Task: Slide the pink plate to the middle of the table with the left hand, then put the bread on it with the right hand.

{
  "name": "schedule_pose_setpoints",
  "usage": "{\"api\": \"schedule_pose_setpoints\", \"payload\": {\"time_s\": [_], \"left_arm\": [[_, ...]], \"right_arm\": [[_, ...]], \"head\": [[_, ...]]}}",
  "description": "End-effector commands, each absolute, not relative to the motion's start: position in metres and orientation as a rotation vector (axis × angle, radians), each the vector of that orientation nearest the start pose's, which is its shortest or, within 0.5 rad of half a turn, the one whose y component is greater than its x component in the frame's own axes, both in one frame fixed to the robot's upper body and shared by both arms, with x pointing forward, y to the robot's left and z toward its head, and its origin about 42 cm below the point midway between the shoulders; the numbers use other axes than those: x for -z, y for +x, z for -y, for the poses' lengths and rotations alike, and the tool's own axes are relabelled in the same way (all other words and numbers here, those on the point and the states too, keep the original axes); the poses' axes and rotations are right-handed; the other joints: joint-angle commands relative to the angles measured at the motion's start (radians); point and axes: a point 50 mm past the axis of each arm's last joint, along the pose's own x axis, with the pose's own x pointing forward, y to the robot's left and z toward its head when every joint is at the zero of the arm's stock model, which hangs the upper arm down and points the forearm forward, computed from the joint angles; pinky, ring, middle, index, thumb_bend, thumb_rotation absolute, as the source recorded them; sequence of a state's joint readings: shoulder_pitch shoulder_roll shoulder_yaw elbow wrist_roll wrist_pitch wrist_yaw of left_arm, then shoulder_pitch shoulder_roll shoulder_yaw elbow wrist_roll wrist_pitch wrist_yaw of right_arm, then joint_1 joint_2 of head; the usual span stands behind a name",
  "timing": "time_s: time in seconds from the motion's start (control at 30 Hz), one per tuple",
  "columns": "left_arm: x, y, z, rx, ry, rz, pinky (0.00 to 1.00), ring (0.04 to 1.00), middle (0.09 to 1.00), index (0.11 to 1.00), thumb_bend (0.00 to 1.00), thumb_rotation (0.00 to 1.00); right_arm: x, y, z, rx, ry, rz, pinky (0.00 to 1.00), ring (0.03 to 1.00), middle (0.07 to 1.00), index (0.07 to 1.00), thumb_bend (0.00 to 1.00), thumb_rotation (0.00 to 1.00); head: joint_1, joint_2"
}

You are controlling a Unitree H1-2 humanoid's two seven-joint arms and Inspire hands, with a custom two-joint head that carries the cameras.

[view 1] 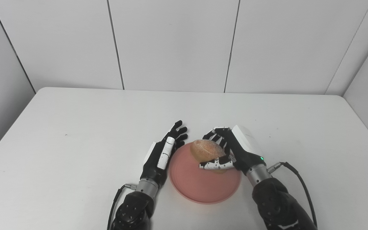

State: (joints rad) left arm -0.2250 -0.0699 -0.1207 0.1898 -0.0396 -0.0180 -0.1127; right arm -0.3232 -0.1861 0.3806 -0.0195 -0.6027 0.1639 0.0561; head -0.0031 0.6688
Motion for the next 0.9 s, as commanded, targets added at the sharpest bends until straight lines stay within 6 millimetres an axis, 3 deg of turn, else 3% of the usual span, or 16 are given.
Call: {"api": "schedule_pose_setpoints", "payload": {"time_s": [0.0,0.23,0.3,0.4,0.57,0.63,0.67,0.73,0.77,0.83,0.87], "left_arm": [[-0.134,0.354,-0.116,0.302,-0.094,0.128,0.91,0.897,0.911,0.918,0.68,1.0],[-0.135,0.354,-0.115,0.298,-0.097,0.129,0.9,0.893,0.909,0.916,0.68,1.0],[-0.135,0.354,-0.114,0.299,-0.104,0.13,0.91,0.895,0.907,0.912,0.68,1.0],[-0.137,0.353,-0.114,0.298,-0.101,0.14,0.91,0.897,0.911,0.92,0.67,1.0],[-0.14,0.353,-0.114,0.294,-0.106,0.142,0.91,0.897,0.912,0.923,0.66,1.0],[-0.14,0.353,-0.114,0.292,-0.11,0.145,0.91,0.894,0.911,0.923,0.65,1.0],[-0.141,0.353,-0.114,0.295,-0.113,0.146,0.91,0.897,0.914,0.927,0.64,1.0],[-0.142,0.353,-0.114,0.297,-0.118,0.145,0.91,0.898,0.916,0.93,0.64,1.0],[-0.142,0.353,-0.114,0.297,-0.12,0.145,0.91,0.901,0.917,0.93,0.65,1.0],[-0.143,0.353,-0.114,0.296,-0.119,0.148,0.91,0.904,0.918,0.93,0.65,1.0],[-0.143,0.353,-0.115,0.296,-0.111,0.151,0.9,0.904,0.917,0.929,0.65,1.0]], "right_arm": [[-0.19,0.366,0.142,-0.331,-0.889,0.364,0.23,0.299,0.475,0.488,0.52,0.0],[-0.174,0.368,0.141,-0.379,-0.947,0.391,0.23,0.302,0.475,0.487,0.52,0.0],[-0.171,0.369,0.14,-0.39,-0.969,0.411,0.25,0.326,0.423,0.523,0.51,0.0],[-0.168,0.37,0.139,-0.401,-1.007,0.447,0.28,0.348,0.42,0.537,0.51,0.0],[-0.171,0.367,0.139,-0.419,-1.099,0.454,0.36,0.465,0.46,0.535,0.52,0.01],[-0.172,0.365,0.14,-0.433,-1.123,0.441,0.48,0.589,0.617,0.504,0.51,0.14],[-0.172,0.363,0.141,-0.451,-1.128,0.432,0.56,0.662,0.681,0.616,0.6,0.42],[-0.173,0.361,0.143,-0.485,-1.134,0.429,0.61,0.7,0.712,0.687,0.65,0.6],[-0.173,0.359,0.145,-0.501,-1.138,0.43,0.67,0.74,0.745,0.734,0.71,0.78],[-0.175,0.357,0.147,-0.521,-1.138,0.426,0.79,0.812,0.81,0.803,0.78,0.95],[-0.177,0.356,0.149,-0.523,-1.136,0.421,0.83,0.836,0.832,0.821,0.79,0.98]], "head": [[0.005,-0.001],[-0.004,0.0],[-0.006,-0.001],[-0.01,0.0],[-0.016,0.003],[-0.017,0.002],[-0.016,0.003],[-0.016,0.002],[-0.016,0.002],[-0.019,-0.001],[-0.019,-0.001]]}}
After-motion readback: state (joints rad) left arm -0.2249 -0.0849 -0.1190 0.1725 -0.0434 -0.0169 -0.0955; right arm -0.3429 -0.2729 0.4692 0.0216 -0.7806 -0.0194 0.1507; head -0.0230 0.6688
